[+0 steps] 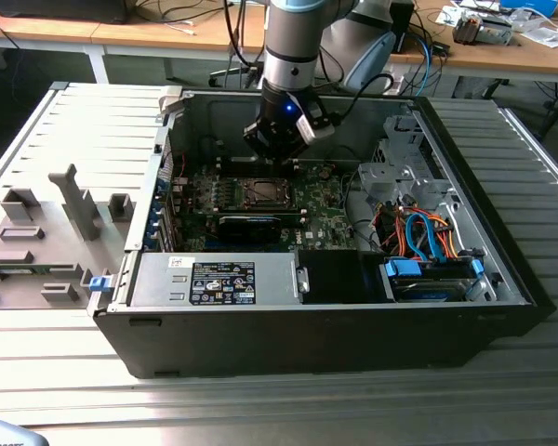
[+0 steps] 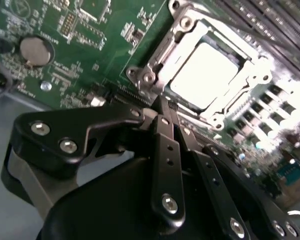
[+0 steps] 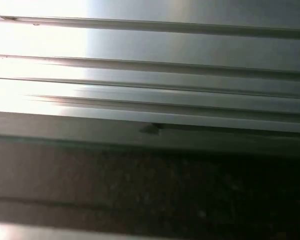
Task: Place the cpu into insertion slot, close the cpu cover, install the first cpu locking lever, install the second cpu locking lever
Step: 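Install the first cpu locking lever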
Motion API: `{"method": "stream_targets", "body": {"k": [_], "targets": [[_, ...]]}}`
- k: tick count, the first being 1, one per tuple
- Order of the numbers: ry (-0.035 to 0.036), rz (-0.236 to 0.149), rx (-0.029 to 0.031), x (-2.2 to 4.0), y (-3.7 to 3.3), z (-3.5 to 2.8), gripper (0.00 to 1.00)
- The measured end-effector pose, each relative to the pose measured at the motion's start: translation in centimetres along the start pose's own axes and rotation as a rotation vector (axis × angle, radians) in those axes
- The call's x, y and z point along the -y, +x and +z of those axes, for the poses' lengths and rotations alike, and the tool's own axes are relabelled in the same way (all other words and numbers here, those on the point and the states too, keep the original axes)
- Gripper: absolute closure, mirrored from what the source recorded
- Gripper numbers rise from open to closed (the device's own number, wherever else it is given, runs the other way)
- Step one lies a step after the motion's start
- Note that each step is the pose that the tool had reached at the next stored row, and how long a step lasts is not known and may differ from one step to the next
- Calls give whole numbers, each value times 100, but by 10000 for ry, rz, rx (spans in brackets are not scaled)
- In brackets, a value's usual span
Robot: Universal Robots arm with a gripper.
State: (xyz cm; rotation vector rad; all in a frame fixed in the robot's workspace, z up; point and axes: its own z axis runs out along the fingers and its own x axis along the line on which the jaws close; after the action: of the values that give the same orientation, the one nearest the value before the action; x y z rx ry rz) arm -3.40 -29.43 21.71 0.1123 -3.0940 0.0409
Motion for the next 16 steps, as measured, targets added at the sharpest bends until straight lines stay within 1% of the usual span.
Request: {"method": "stream_targets", "body": {"k": [2,4,5,6,7,8,9,10,12,13,14,16], "targets": [[4,0,0,5,1,-18,89],[4,6,1,36,4,-17,89],[4,9,1,96,8,-14,89],[2,12,0,142,11,-11,89],[-2,16,0,167,13,-8,89],[-29,19,2,203,15,-4,89],[-66,19,6,224,17,-1,89],[-115,19,8,247,18,2,89],[-264,17,19,292,21,12,89],[-278,20,21,308,22,14,89],[-264,30,21,315,23,14,89],[-194,45,18,321,24,12,89]]}}
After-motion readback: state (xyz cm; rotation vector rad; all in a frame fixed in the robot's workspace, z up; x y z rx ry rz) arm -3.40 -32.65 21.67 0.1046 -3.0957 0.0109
